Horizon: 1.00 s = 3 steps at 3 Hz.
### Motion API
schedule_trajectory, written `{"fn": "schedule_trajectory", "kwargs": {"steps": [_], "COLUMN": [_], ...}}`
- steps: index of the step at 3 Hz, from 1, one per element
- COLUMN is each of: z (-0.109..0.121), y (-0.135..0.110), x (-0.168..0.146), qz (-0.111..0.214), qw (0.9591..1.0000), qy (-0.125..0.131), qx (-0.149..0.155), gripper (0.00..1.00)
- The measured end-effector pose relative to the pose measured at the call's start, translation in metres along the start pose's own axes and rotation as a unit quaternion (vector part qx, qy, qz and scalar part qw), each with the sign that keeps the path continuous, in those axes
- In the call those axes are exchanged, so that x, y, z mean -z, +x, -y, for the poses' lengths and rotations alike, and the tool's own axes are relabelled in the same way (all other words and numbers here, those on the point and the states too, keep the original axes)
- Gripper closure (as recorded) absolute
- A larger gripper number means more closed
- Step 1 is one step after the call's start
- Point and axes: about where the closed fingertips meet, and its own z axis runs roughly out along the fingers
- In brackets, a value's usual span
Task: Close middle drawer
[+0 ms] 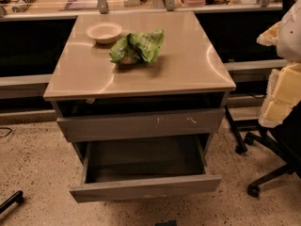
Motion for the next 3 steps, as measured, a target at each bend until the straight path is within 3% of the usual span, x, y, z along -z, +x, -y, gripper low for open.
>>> {"fn": "schedule_trajectory", "kwargs": {"steps": [1,2,3], "z": [0.000,-0.002,-0.014], "y": [0.000,0.002,0.009], "x": [0.000,-0.006,-0.039], "qz": [0.000,0.007,0.032], "qw": [1.0000,1.0000,0.9994], "qy": [0.000,-0.003,-0.014], "qx": [0.000,-0.004,-0.009], "gripper": [0.00,0.19,0.43]}}
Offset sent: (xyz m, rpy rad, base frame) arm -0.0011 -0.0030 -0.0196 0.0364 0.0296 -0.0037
